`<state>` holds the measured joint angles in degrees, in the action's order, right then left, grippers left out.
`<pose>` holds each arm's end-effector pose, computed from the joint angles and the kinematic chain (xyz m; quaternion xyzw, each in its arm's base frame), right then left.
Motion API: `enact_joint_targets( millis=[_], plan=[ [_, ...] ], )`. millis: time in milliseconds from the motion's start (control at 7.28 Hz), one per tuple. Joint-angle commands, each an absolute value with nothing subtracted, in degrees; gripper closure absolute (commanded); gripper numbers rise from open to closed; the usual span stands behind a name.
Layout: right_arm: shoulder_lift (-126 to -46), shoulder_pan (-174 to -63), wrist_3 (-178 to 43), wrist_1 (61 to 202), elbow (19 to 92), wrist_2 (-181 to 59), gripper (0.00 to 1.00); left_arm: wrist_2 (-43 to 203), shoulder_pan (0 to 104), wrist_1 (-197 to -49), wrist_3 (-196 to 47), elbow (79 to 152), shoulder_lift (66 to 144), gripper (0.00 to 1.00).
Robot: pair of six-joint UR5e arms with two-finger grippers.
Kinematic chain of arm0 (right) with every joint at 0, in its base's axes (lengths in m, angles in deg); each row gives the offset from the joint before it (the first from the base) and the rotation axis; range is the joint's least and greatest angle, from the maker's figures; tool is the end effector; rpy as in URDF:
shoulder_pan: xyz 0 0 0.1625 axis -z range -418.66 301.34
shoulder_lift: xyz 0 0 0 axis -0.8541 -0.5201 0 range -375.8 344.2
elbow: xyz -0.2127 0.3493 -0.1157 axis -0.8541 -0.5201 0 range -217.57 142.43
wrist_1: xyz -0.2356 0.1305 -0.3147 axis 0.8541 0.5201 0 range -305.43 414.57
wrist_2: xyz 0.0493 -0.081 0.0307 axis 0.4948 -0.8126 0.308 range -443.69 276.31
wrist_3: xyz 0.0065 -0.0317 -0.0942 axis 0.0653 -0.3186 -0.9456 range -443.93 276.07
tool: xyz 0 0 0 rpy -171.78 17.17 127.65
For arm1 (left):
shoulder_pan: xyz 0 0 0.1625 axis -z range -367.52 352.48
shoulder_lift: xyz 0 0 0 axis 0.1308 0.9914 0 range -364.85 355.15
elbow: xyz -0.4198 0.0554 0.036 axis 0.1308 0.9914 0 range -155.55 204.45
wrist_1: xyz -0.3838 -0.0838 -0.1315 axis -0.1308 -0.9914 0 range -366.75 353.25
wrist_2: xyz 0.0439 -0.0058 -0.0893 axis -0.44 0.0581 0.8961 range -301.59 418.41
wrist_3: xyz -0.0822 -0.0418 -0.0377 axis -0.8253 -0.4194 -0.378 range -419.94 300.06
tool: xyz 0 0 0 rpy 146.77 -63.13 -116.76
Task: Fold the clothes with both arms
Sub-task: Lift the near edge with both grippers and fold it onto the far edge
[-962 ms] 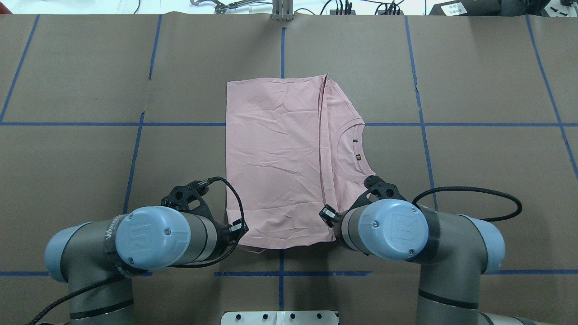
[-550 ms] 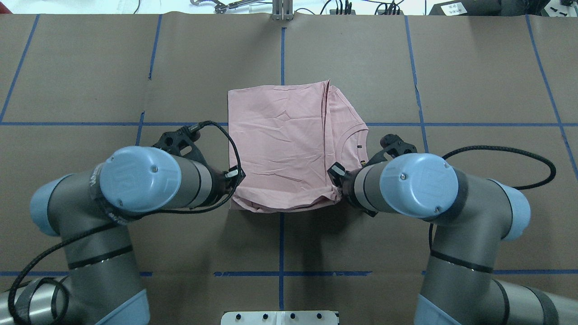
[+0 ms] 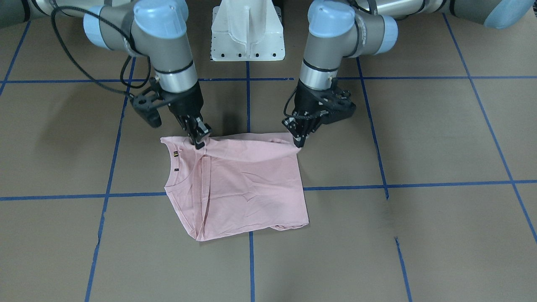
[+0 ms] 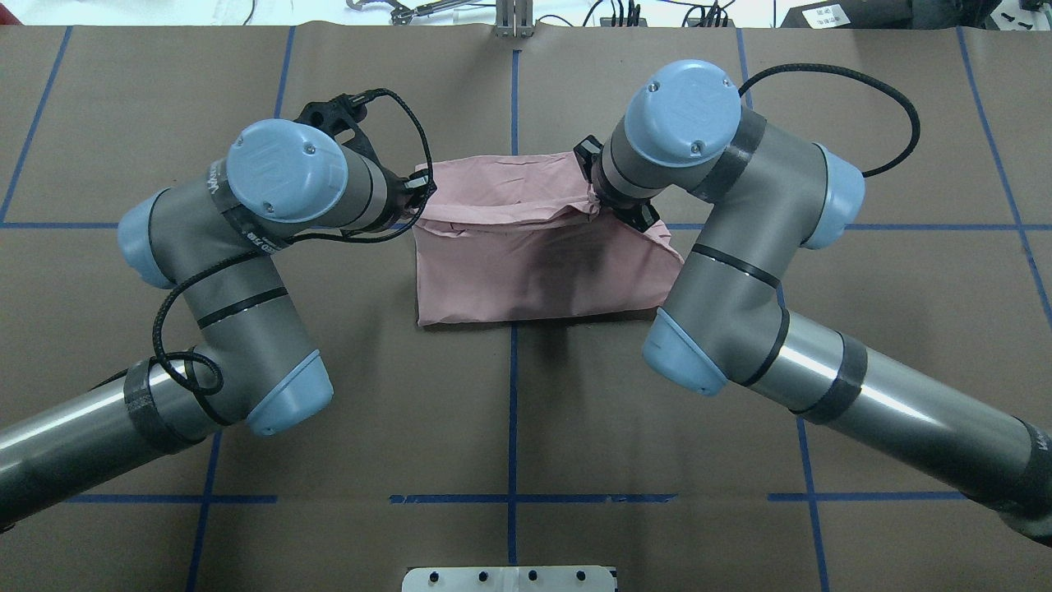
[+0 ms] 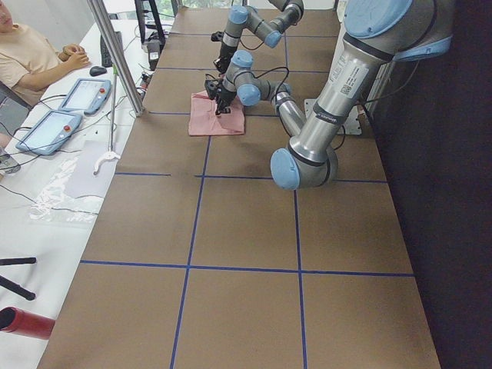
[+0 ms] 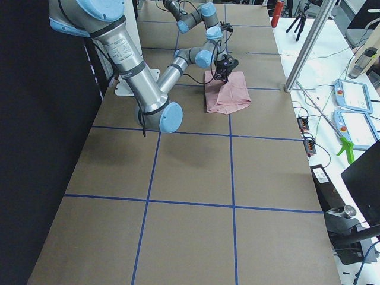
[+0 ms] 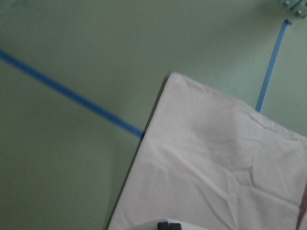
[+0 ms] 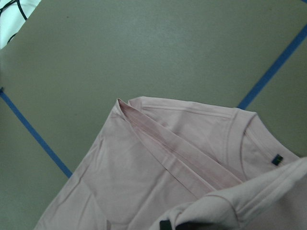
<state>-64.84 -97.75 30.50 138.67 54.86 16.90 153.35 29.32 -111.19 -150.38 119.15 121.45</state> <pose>-0.4729 -0.5324 0.2024 -0.0302 -0.4225 0.4437 0.7898 0.4743 -0.5110 0.2218 0.1089 0.4534 -0.2638 0.8444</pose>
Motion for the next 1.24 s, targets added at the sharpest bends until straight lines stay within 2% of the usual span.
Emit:
enact_joint_targets(
  millis=[0, 137, 412, 550, 687, 825, 962, 1099],
  plan=[
    [-59.16, -100.14, 29.71, 135.16, 43.86, 18.09, 1.0, 152.9, 30.8, -113.62, -146.25, 111.84, 124.41, 1.0],
    [-56.87, -100.67, 28.84, 135.16, 40.08, 18.18, 1.0, 150.89, 30.8, -113.72, -146.25, 108.59, 127.13, 1.0],
    [-55.88, -101.37, 28.13, 134.64, 37.41, 19.23, 1.0, 149.82, 31.15, -118.87, -146.25, 104.1, 128.47, 1.0],
    [-55.27, -101.64, 28.22, 130.28, 34.01, 19.23, 1.0, 149.56, 31.94, -120.64, -146.16, 100.6, 130.22, 1.0],
    [-52.74, -102.07, 28.04, 125.19, 25.97, 19.23, 0.45, 146.07, 32.21, -124.05, -145.46, 93.69, 132.67, 0.95],
    [-50.63, -102.95, 26.56, 118.7, 17.8, 19.23, 0.04, 143.25, 33.25, -129.92, -140.32, 87.0, 133.39, 0.64],
    [-49.22, -105.22, 26.2, 114.55, 13.45, 19.32, 0.02, 143.75, 37.0, -136.94, -135.31, 86.07, 132.09, 0.56],
    [-49.2, -107.85, 25.41, 114.6, 13.5, 23.32, 0.01, 143.75, 37.04, -141.45, -135.0, 86.49, 129.29, 0.56]
  ],
)
